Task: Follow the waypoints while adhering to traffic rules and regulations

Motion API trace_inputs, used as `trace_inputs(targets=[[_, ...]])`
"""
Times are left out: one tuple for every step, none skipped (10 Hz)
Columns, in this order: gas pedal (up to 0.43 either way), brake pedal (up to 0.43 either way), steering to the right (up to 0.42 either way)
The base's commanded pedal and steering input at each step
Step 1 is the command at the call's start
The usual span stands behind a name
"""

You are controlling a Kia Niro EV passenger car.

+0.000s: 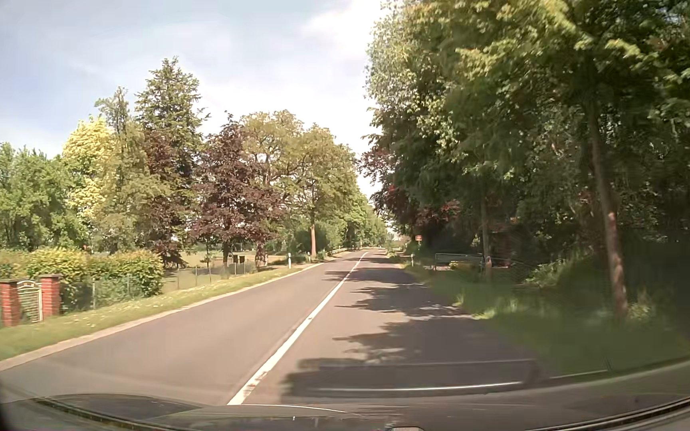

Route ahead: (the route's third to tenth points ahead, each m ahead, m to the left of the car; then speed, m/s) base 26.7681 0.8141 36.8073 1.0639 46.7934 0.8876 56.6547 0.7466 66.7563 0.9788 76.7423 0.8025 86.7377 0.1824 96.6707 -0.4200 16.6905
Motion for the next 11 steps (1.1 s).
trace_inputs(targets=[[0.22, 0.0, -0.001], [0.22, 0.0, -0.001], [0.22, 0.0, -0.001], [0.22, 0.0, -0.001], [0.22, 0.0, -0.001], [0.22, 0.0, -0.001], [0.22, 0.0, 0.0], [0.22, 0.0, 0.0], [0.22, 0.0, 0.0], [0.22, 0.0, 0.001], [0.22, 0.0, 0.001]])
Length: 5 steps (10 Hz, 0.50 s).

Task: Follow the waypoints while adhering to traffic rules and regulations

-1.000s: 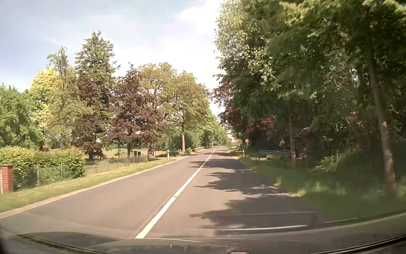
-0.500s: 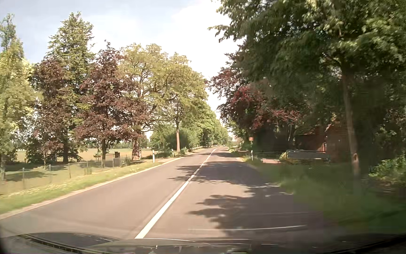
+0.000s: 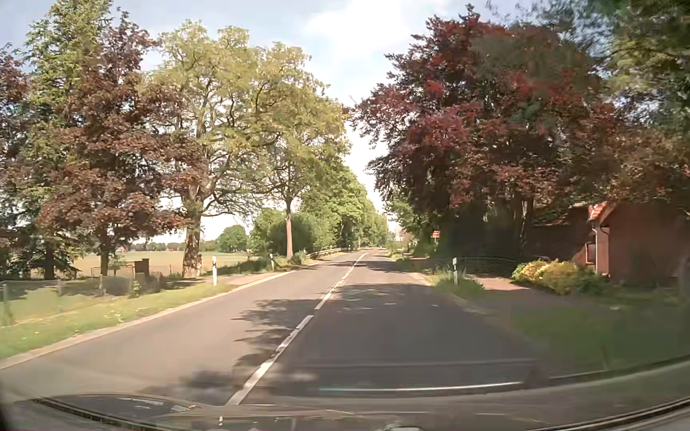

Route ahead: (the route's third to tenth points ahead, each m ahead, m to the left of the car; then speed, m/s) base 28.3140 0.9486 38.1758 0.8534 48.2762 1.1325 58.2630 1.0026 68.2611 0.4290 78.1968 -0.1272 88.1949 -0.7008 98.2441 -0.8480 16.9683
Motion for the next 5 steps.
trace_inputs(targets=[[0.22, 0.0, 0.001], [0.22, 0.0, 0.002], [0.22, 0.0, 0.003], [0.22, 0.0, 0.003], [0.22, 0.0, 0.004]])
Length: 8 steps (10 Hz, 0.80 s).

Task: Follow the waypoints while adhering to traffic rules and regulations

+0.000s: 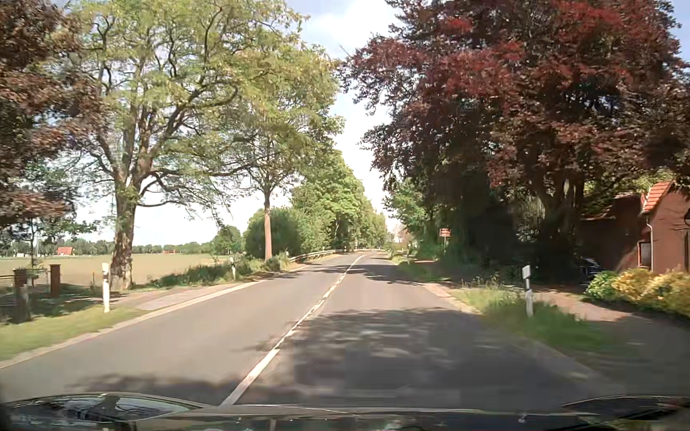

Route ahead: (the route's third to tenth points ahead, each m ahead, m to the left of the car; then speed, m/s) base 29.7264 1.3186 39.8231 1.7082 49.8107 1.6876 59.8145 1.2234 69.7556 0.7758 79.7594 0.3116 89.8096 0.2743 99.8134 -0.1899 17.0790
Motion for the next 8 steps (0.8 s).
trace_inputs(targets=[[0.22, 0.0, 0.003], [0.22, 0.0, 0.003], [0.22, 0.0, 0.001], [0.22, 0.0, 0.0], [0.22, 0.0, 0.0], [0.22, 0.0, 0.0], [0.22, 0.0, -0.001], [0.22, 0.0, -0.001]])
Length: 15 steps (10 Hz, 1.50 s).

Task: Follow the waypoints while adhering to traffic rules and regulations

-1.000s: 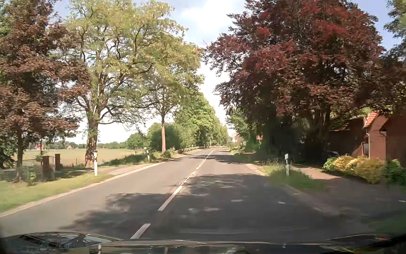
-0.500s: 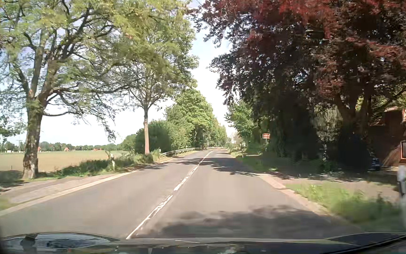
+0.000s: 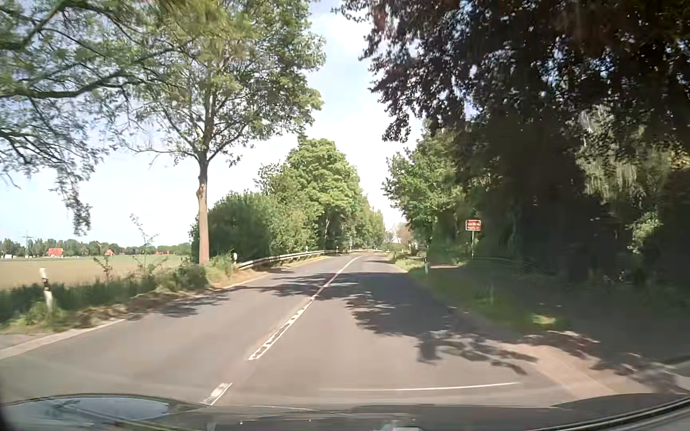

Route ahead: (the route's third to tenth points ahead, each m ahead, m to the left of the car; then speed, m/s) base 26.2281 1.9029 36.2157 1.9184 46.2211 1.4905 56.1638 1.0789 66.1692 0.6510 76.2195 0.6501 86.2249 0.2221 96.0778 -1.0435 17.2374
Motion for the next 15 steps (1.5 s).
trace_inputs(targets=[[0.22, 0.0, -0.001], [0.22, 0.0, -0.002], [0.22, 0.0, -0.002], [0.22, 0.0, -0.002], [0.228, 0.0, -0.002], [0.228, 0.0, -0.001], [0.228, 0.0, -0.002], [0.24, 0.0, -0.001], [0.24, 0.0, -0.002], [0.24, 0.0, 0.0], [0.24, 0.0, -0.001], [0.24, 0.0, -0.001], [0.24, 0.0, -0.001], [0.24, 0.0, -0.001], [0.24, 0.0, -0.001]])
